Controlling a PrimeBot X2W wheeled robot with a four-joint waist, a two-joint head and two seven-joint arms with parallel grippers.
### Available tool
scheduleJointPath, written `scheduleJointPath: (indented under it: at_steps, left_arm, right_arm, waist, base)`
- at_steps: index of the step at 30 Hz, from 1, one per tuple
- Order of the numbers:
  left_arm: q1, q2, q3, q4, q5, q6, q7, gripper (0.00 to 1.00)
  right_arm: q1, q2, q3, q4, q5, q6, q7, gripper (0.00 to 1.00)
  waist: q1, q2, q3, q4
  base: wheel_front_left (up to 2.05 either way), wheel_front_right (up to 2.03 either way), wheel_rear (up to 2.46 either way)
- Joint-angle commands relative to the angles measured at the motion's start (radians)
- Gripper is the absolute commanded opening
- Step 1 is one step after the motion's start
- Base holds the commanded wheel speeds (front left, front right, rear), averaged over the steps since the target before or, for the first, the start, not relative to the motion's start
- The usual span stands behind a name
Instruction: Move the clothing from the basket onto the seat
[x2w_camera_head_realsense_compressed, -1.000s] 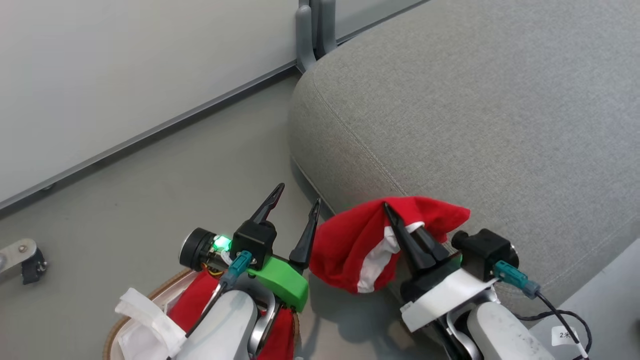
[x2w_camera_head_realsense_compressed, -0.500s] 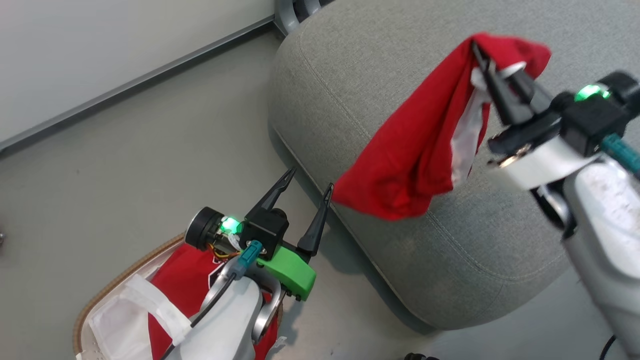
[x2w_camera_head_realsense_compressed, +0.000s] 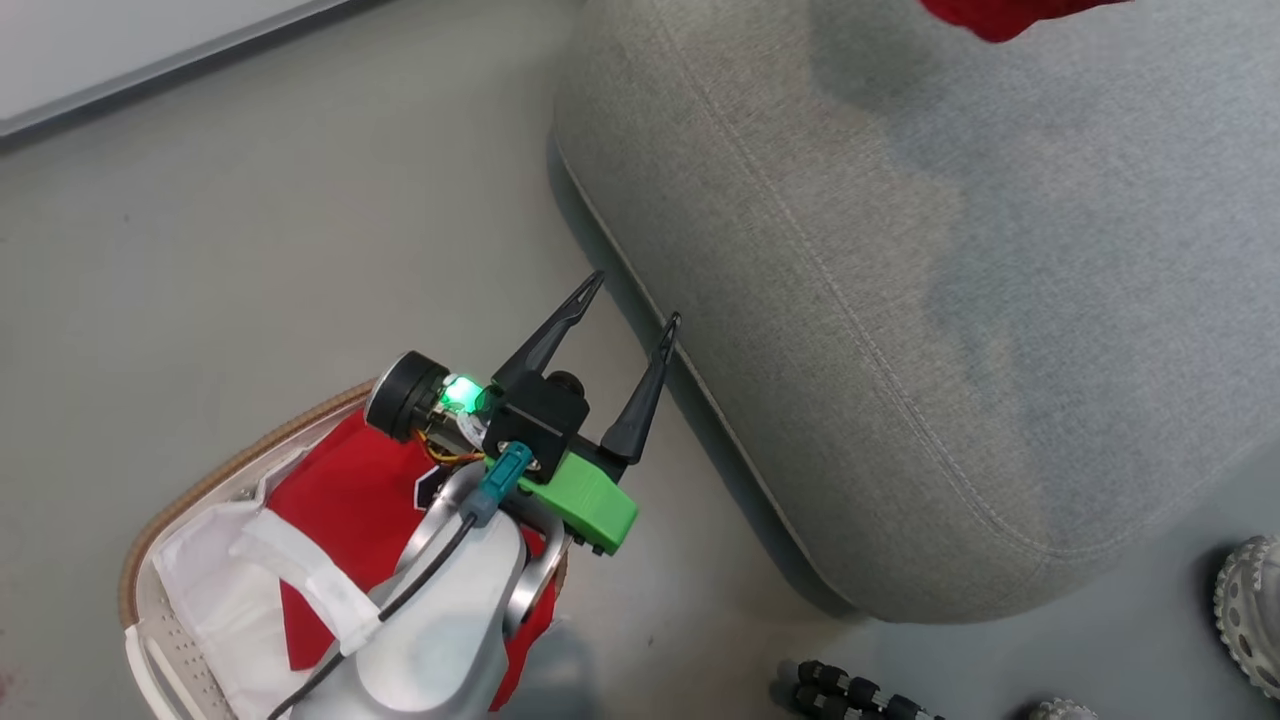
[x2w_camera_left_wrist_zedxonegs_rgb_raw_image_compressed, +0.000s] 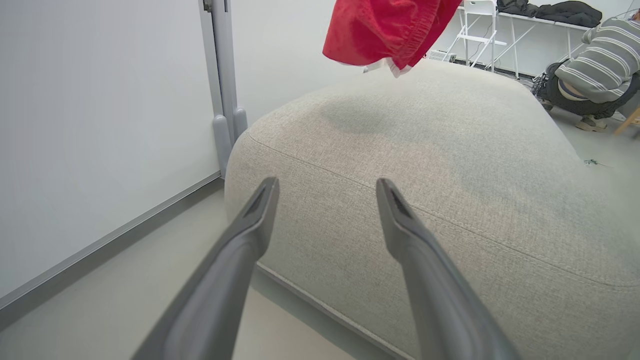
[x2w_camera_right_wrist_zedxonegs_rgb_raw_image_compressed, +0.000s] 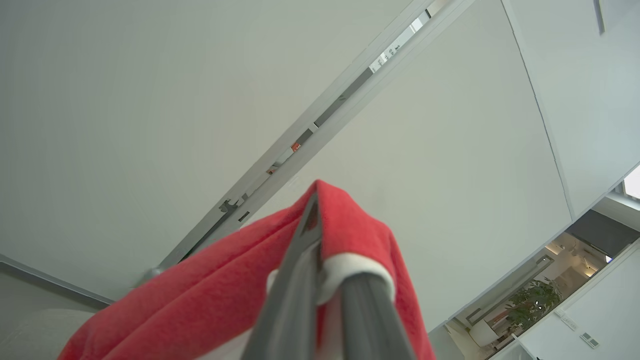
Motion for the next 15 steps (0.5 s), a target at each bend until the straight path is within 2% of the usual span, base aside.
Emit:
scheduleJointPath:
  at_steps: [1,5,9,15]
  left_arm:
    - [-0.024,0.009,-0.003,-0.001,0.005,-0.004,0.001,1.0]
    - [-0.044,0.011,-0.019,0.002,0.01,-0.009,0.001,1.0]
    - [-0.066,0.013,-0.031,0.005,0.015,-0.014,0.001,1.0]
    - [-0.086,0.019,-0.044,0.017,0.017,-0.018,0.001,1.0]
  right_arm:
    - [-0.026,-0.01,-0.001,0.026,-0.005,-0.001,-0.002,0.0]
    - [-0.062,-0.008,0.001,0.108,0.0,-0.001,-0.002,0.0]
    - [-0.016,0.0,0.026,0.177,-0.023,-0.001,-0.002,0.0]
    - [0.101,0.063,-0.053,0.321,-0.039,-0.002,-0.002,0.0]
  waist:
    - [-0.0001,-0.0001,0.061,0.054]
    - [-0.0001,-0.0001,0.11,0.085]
    - [-0.0001,-0.0001,0.152,0.112]
    - [-0.0001,-0.0001,0.188,0.13]
  base:
    - [0.0,0.0,0.0]
    - [0.0,0.0,0.0]
    - [0.0,0.0,0.0]
    - [0.0,0.0,0.0]
